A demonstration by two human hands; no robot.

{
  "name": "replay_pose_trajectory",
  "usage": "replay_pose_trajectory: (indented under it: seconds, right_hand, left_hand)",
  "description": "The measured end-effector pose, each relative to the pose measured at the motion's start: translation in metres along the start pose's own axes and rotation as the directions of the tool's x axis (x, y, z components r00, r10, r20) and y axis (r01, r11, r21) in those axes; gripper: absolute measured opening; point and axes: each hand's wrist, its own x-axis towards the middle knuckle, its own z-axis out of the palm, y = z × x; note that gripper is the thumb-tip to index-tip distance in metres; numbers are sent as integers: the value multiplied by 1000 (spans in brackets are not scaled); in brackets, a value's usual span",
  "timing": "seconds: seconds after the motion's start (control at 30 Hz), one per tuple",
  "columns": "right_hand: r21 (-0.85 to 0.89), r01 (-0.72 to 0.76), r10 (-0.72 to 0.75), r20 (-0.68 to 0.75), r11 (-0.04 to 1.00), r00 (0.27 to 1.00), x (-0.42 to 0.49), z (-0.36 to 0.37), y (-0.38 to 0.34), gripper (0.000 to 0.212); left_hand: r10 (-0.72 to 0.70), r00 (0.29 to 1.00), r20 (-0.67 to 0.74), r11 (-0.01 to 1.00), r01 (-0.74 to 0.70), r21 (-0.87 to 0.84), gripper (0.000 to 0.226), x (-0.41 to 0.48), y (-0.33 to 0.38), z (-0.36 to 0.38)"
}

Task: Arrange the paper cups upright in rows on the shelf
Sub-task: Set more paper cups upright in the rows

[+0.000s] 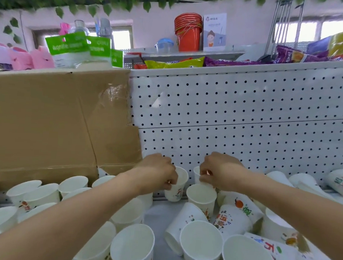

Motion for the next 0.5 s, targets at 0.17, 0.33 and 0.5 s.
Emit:
replay_pose_trajectory:
  seconds: [0.17, 0.33, 0.5]
  right_hand:
    - [47, 18, -26, 164, 999, 986, -4, -6, -1, 22]
    - [144, 59, -67, 56, 988, 996, -21, -15, 12, 21]
    - [246, 122, -143, 70, 962, 987, -46, -23, 16, 18]
  left_hand:
    - [-108, 993, 53, 988, 113, -107, 31, -10, 7, -1]
    - [-228, 972, -51, 812, 161, -562, 20, -26, 32, -22]
    - [-109, 985, 136, 786, 169, -594, 31, -28, 58, -22]
